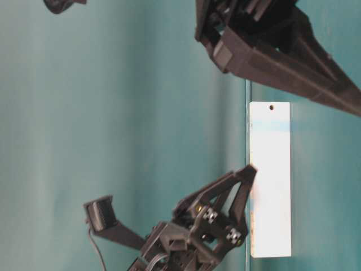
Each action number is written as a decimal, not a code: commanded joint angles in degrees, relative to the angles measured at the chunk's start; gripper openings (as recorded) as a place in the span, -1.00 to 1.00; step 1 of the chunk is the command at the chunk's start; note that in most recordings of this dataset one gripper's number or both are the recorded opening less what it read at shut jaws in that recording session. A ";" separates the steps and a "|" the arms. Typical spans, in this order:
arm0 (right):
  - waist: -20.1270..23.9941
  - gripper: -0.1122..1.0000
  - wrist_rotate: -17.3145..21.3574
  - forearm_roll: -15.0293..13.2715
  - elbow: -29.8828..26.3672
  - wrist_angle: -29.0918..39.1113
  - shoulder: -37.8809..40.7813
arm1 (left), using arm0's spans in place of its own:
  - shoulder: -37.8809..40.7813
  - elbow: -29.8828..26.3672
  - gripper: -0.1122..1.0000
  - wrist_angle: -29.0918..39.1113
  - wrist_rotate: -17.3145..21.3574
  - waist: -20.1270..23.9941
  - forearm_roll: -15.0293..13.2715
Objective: Move the wooden board into place and insert the rod into its hole.
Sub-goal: 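Lower the open left gripper over the end of the white board, then close the left gripper on the board's taped end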
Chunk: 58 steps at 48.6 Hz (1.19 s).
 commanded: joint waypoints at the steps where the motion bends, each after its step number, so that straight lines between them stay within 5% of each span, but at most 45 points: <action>1: 0.26 0.89 0.09 -0.18 -0.70 1.58 -2.55 | -3.16 0.53 0.80 0.53 2.11 2.37 0.26; 19: 0.18 0.89 0.09 -0.09 -0.88 4.83 -6.24 | -4.31 2.72 0.80 1.41 10.63 9.40 0.26; 58: 0.09 0.88 0.35 0.18 -1.41 8.96 -13.71 | 10.02 0.35 0.78 -4.48 11.25 11.43 0.18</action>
